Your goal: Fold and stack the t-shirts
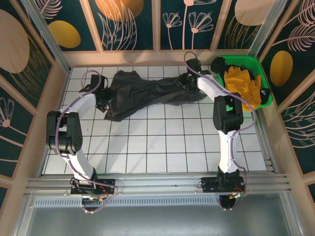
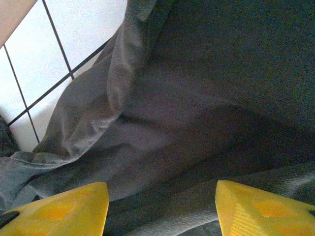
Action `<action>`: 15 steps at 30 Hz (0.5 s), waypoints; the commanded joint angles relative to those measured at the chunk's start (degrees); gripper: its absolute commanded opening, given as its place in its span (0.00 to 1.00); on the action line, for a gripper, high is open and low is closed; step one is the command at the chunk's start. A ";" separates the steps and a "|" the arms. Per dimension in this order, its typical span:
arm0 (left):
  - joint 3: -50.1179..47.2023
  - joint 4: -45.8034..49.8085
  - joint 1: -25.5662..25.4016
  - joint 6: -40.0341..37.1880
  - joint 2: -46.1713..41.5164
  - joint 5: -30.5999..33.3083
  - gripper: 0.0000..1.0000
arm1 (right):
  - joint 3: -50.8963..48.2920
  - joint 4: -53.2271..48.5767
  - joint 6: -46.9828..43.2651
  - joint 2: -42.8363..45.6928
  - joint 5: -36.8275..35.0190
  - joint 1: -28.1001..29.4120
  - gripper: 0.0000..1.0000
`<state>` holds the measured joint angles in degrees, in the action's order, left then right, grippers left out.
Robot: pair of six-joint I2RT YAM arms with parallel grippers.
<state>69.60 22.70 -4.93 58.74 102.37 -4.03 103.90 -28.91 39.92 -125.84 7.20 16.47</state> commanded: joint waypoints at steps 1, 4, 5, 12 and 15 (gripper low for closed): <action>-2.10 -2.78 -0.21 -0.34 -0.04 -2.72 0.74 | -2.20 -1.88 -0.65 1.22 0.86 -1.05 0.61; -1.60 -2.98 -0.21 -1.60 2.54 -3.03 0.65 | -2.48 -1.94 -1.01 0.67 1.70 -1.30 0.61; -1.41 -2.64 -0.28 -1.93 3.24 -3.09 0.63 | -2.36 -2.23 -1.08 0.29 1.91 -1.27 0.61; -1.29 -6.11 -0.23 -1.79 4.90 -4.26 0.22 | -1.72 -3.35 -0.53 -2.60 1.55 -1.92 0.57; 1.94 -5.12 -0.25 -1.76 4.93 -3.44 0.04 | -1.35 -3.29 0.10 -3.67 1.13 -2.19 0.49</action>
<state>68.42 19.14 -4.93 56.97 107.02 -7.31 102.08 -30.44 39.66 -127.44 8.03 14.96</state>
